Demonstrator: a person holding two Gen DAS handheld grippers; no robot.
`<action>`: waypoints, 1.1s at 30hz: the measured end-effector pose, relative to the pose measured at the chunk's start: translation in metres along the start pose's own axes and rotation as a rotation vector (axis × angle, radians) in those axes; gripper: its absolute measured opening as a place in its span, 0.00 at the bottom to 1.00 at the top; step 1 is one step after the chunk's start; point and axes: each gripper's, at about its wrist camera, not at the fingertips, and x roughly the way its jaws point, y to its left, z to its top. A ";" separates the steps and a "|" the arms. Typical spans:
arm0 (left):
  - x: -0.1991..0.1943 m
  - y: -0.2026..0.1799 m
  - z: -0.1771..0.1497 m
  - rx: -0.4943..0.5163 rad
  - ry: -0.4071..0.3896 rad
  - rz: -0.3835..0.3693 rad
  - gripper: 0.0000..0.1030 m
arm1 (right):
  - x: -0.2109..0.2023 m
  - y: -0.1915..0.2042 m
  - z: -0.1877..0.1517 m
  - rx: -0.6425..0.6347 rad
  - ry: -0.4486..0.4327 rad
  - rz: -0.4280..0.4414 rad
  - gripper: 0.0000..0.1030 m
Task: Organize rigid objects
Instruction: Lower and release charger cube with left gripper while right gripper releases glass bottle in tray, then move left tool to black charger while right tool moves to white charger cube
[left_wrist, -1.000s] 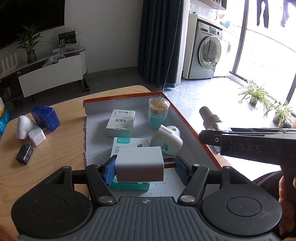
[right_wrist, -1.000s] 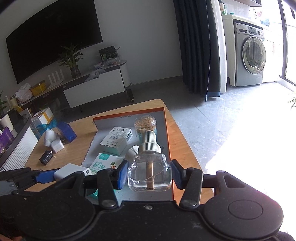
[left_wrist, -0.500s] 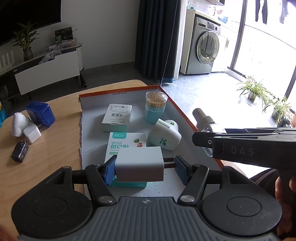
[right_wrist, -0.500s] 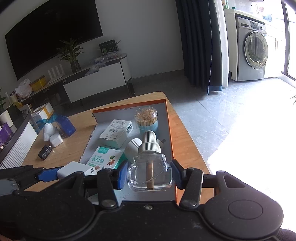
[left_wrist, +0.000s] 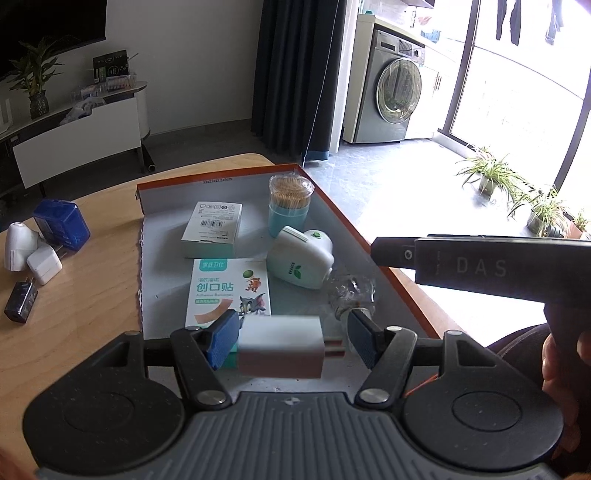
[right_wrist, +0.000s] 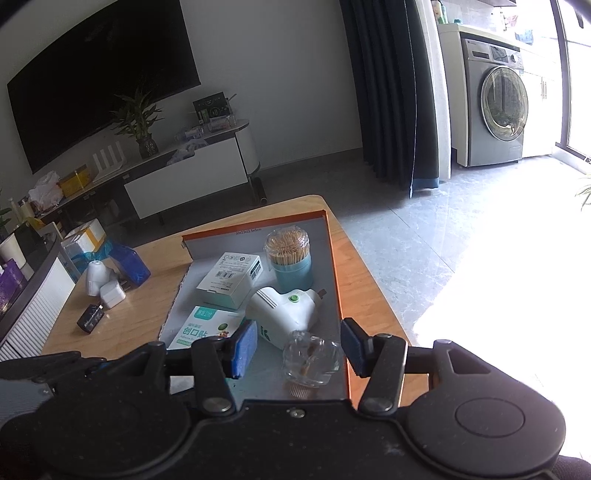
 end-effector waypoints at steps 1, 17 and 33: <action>-0.001 0.000 0.001 0.001 -0.009 -0.002 0.67 | 0.000 0.001 0.001 -0.001 -0.003 -0.003 0.60; -0.024 0.048 0.004 -0.108 -0.034 0.168 0.73 | 0.001 0.026 0.004 -0.027 -0.019 0.049 0.76; -0.050 0.102 0.003 -0.193 -0.051 0.282 0.76 | 0.016 0.079 0.005 -0.120 0.017 0.139 0.79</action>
